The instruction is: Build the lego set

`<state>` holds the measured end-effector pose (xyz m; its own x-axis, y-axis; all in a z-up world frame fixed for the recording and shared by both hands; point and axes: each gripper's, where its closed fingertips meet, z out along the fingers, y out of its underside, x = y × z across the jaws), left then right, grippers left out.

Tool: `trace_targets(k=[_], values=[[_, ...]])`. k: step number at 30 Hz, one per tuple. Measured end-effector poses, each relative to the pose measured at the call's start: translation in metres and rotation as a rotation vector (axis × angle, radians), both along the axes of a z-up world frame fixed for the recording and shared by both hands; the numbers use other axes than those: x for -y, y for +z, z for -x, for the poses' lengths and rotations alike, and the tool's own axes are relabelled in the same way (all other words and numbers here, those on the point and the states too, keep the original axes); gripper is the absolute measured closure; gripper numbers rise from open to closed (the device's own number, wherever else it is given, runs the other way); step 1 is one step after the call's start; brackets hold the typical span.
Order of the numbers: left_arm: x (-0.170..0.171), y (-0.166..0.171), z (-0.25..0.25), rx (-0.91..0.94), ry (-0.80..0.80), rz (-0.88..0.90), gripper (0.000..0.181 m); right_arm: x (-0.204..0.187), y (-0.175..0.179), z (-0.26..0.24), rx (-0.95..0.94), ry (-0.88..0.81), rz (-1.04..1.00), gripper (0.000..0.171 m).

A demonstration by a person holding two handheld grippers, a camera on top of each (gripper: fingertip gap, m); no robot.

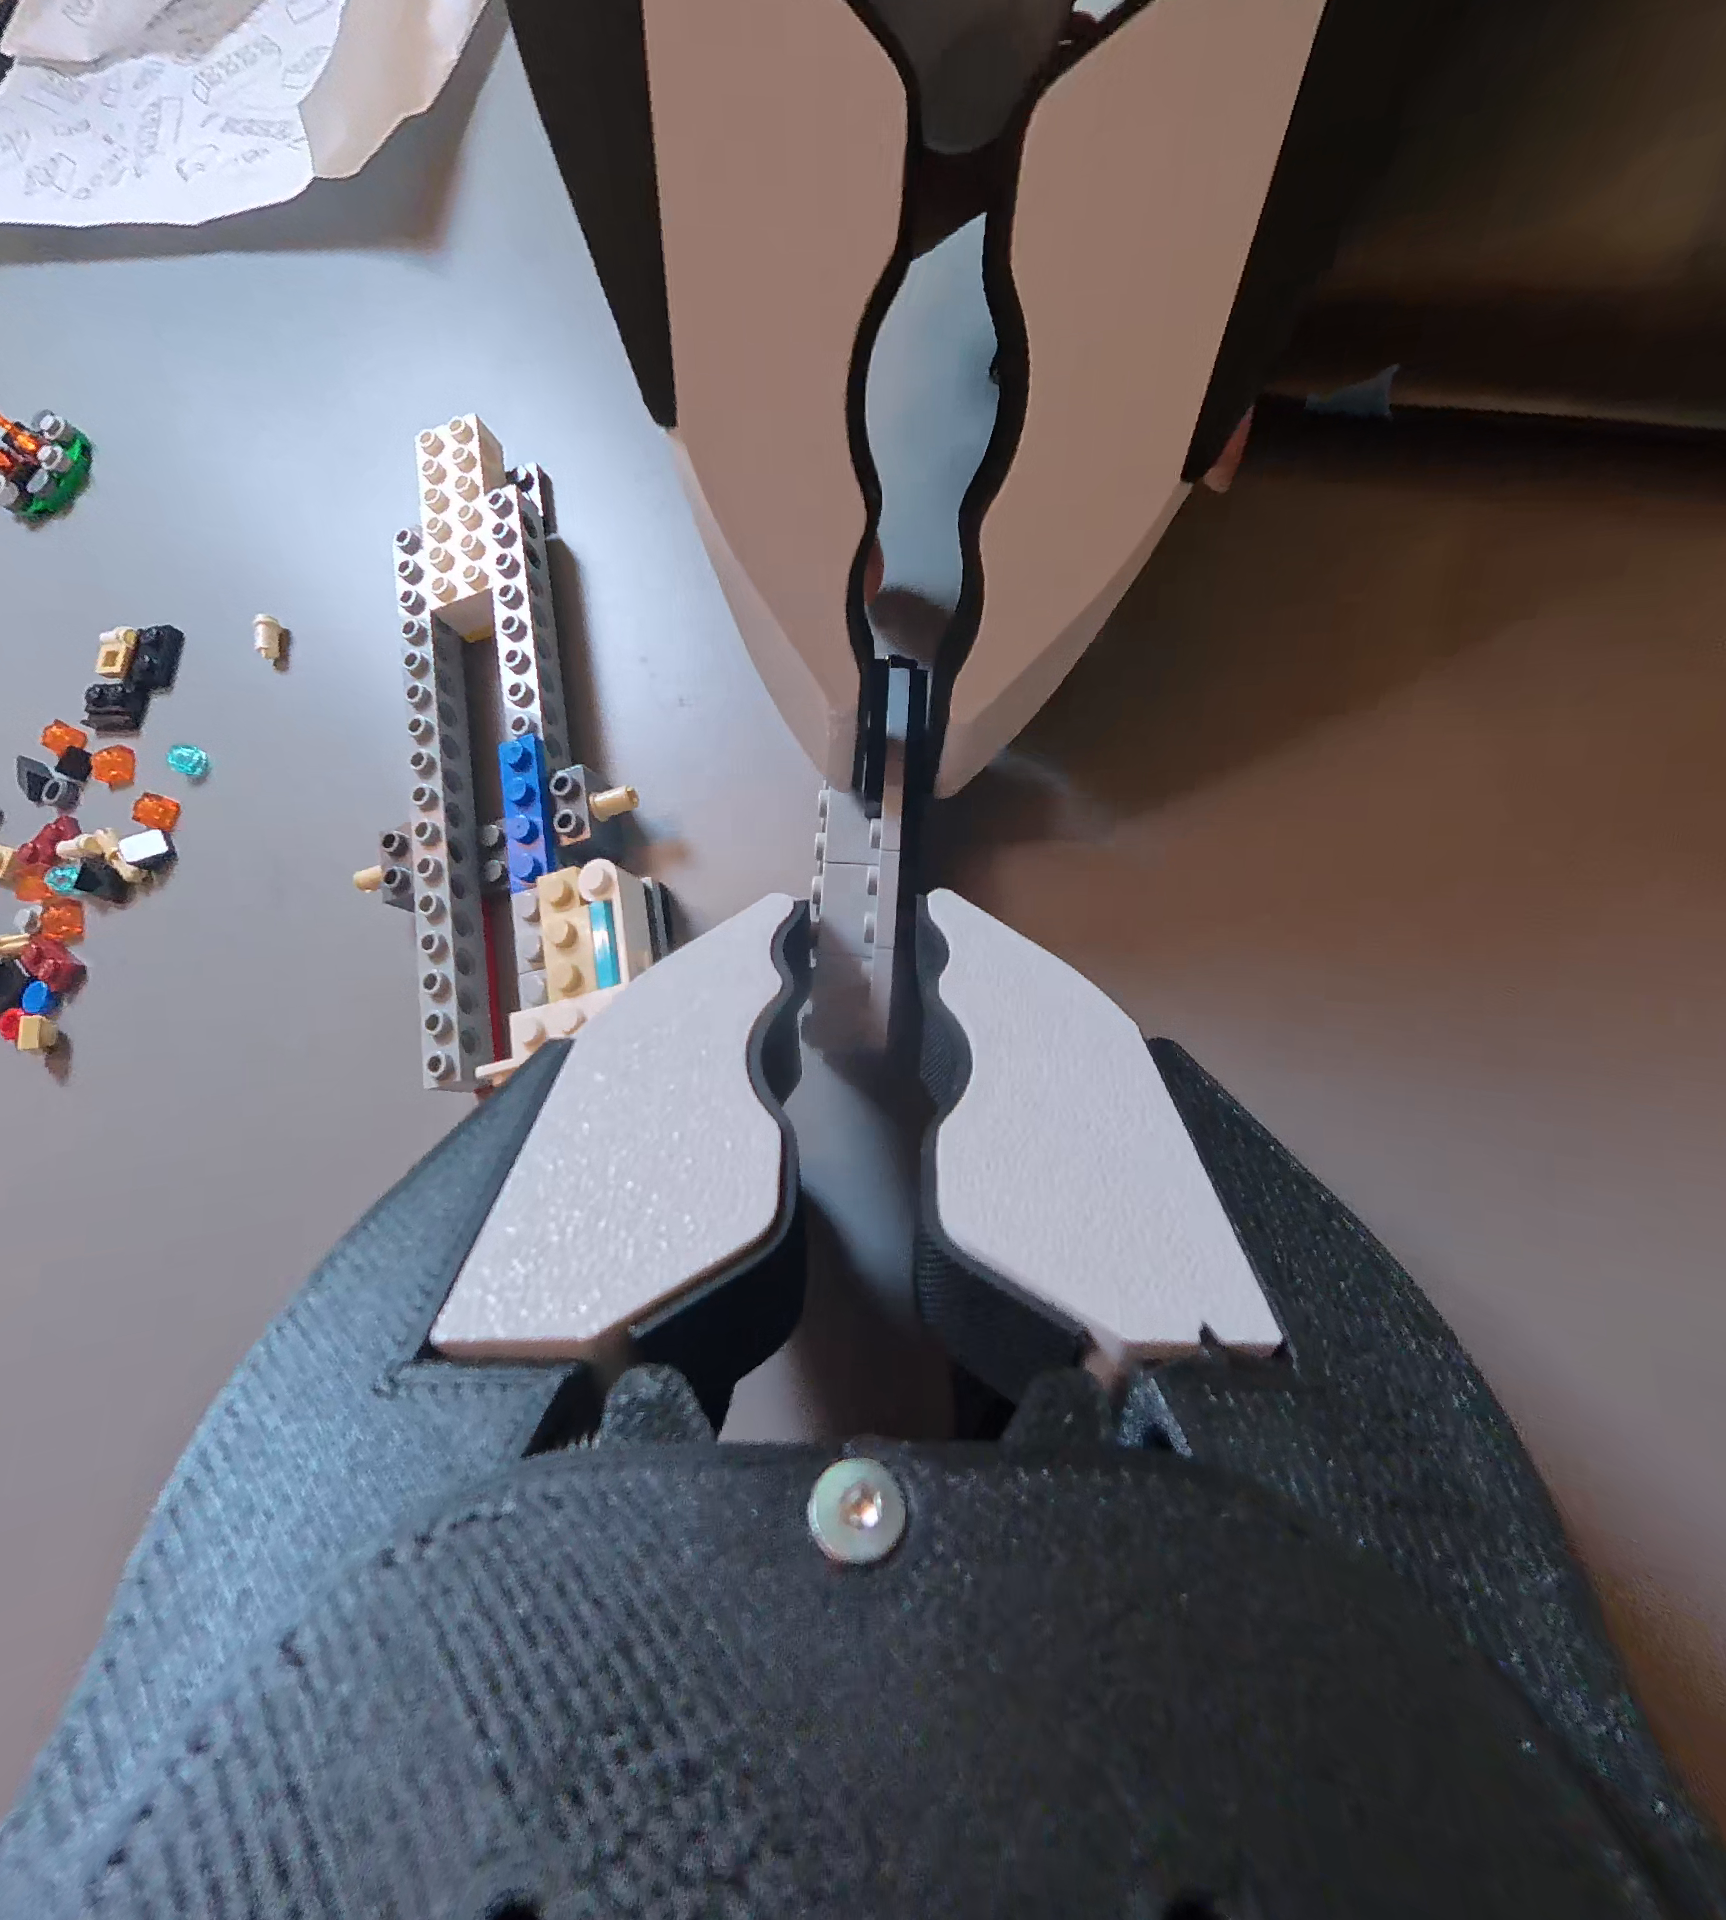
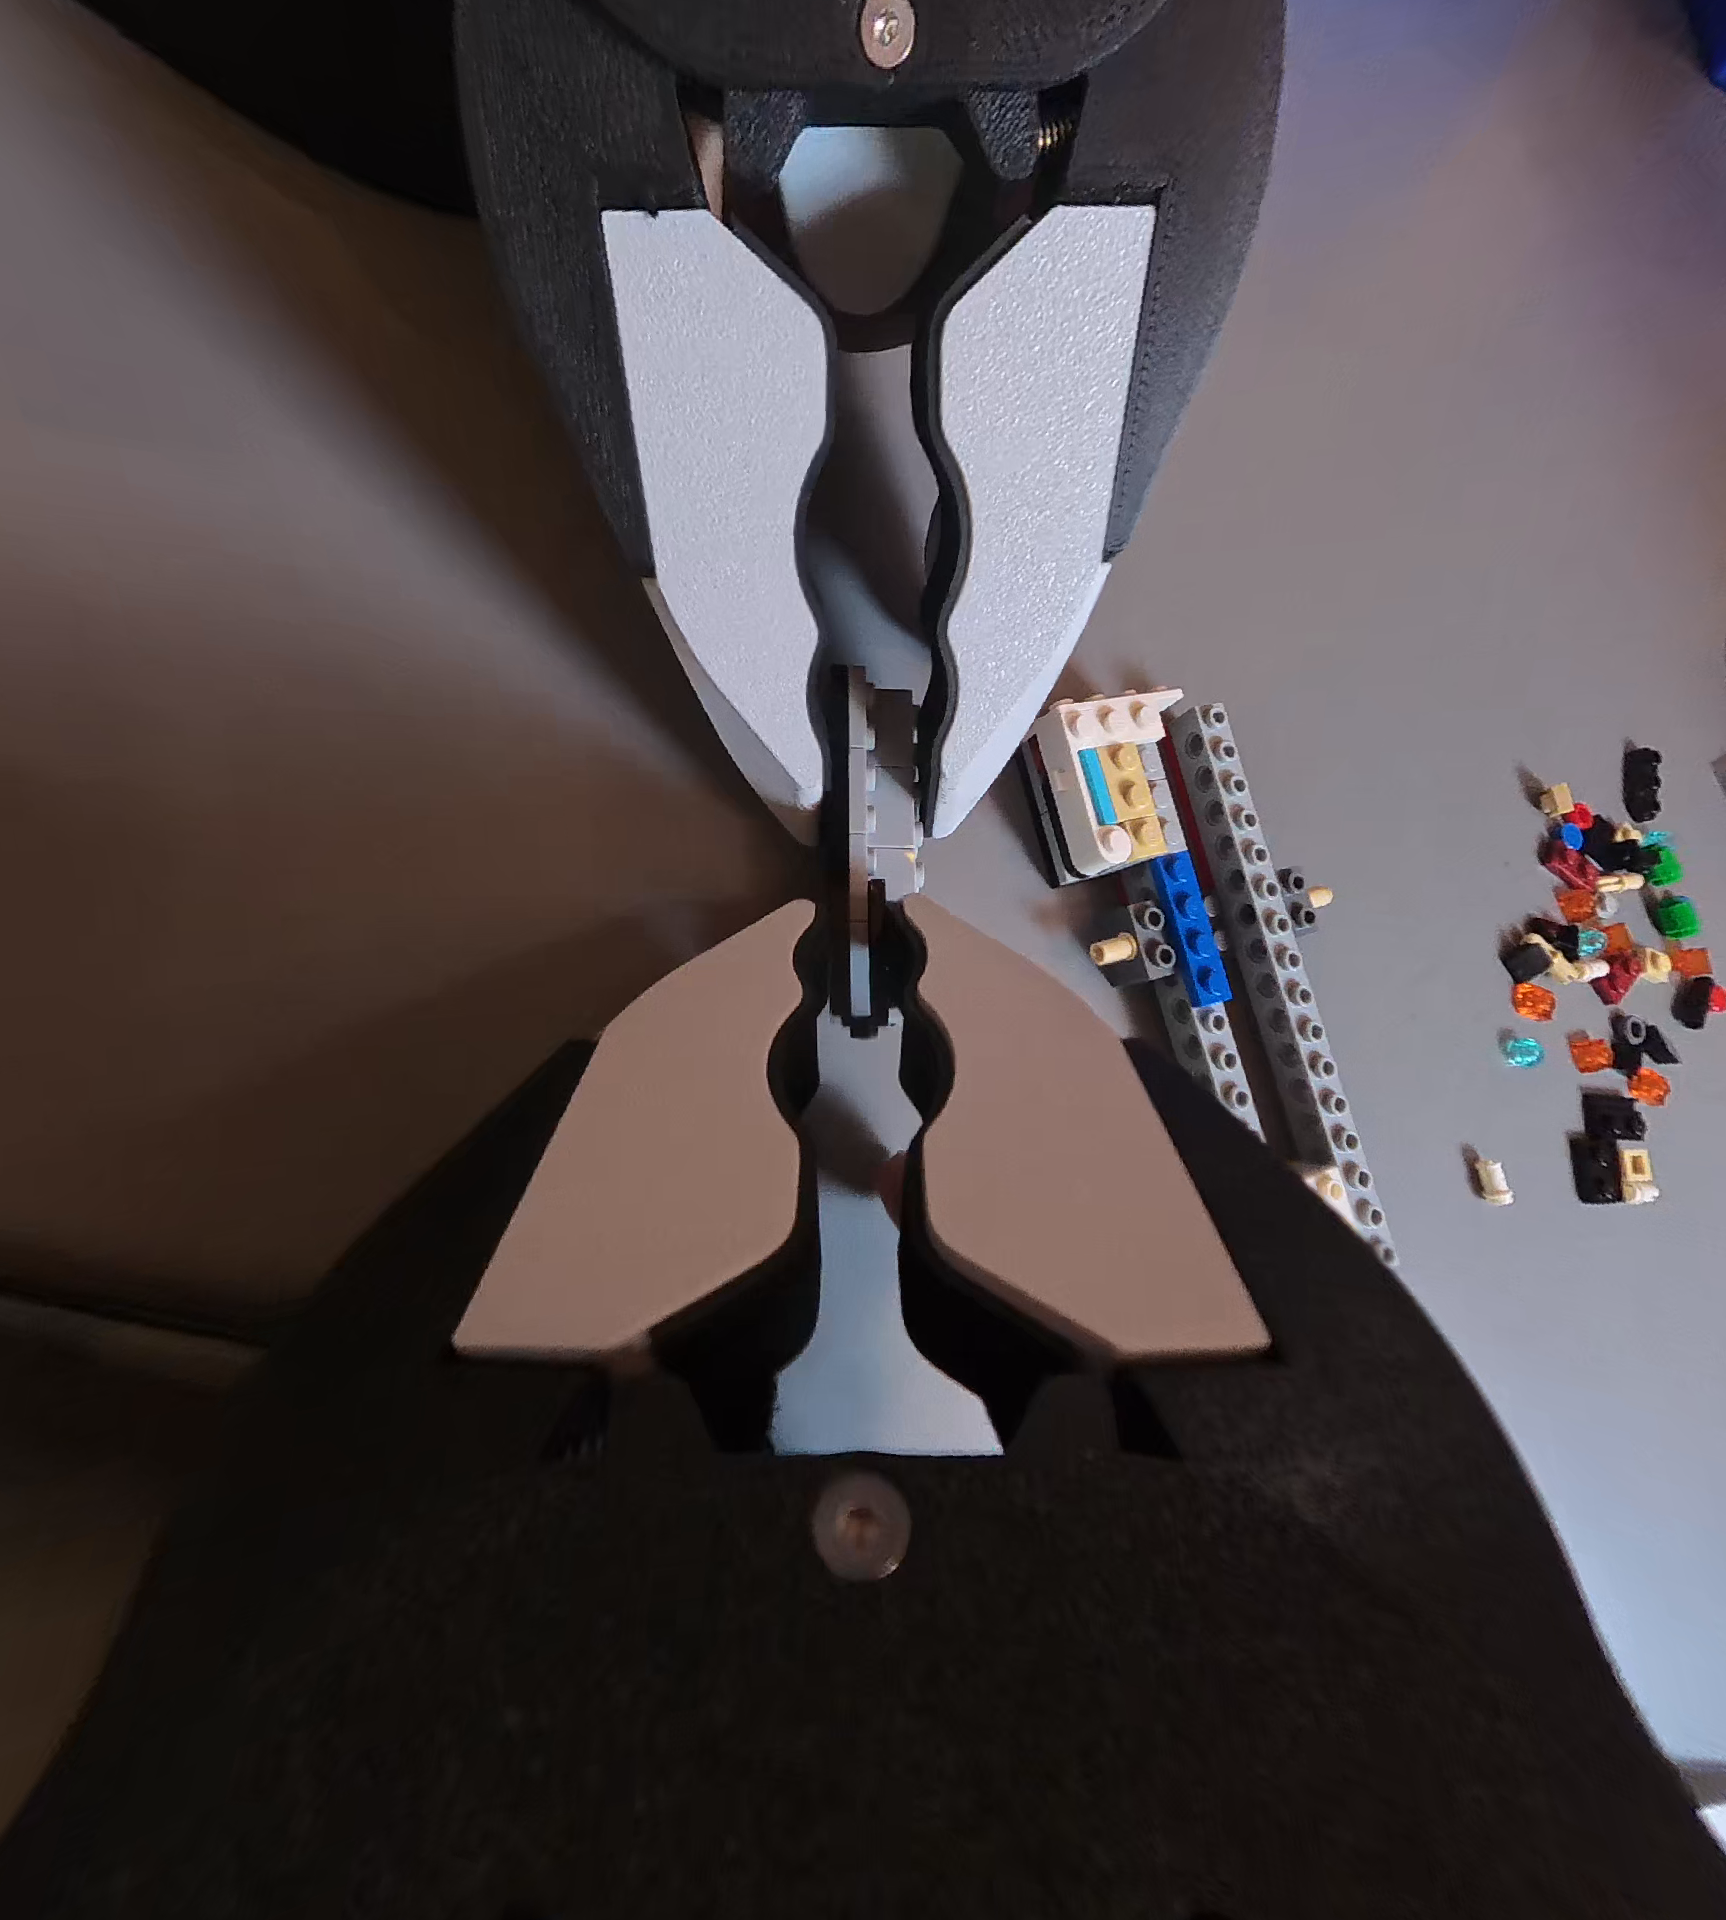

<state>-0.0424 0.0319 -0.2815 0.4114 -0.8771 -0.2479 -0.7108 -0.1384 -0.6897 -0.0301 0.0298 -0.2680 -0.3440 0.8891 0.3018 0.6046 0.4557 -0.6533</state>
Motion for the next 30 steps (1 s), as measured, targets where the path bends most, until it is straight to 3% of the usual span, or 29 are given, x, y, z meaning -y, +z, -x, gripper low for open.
trace_targets(k=[1, 22, 30], values=[[0.0, 0.0, 0.0, 0.001, -0.002, 0.002, 0.162, 0.0, -0.001, 0.001, -0.003, 0.002, -0.015, 0.161], [-0.001, 0.002, 0.002, -0.028, -0.019, -0.066, 0.162, -0.004, -0.003, 0.002, 0.0, -0.007, -0.109, 0.16], [0.004, 0.006, 0.003, 0.0, -0.04, -0.033, 0.144, -0.003, 0.006, 0.002, -0.022, -0.012, -0.113, 0.155]])
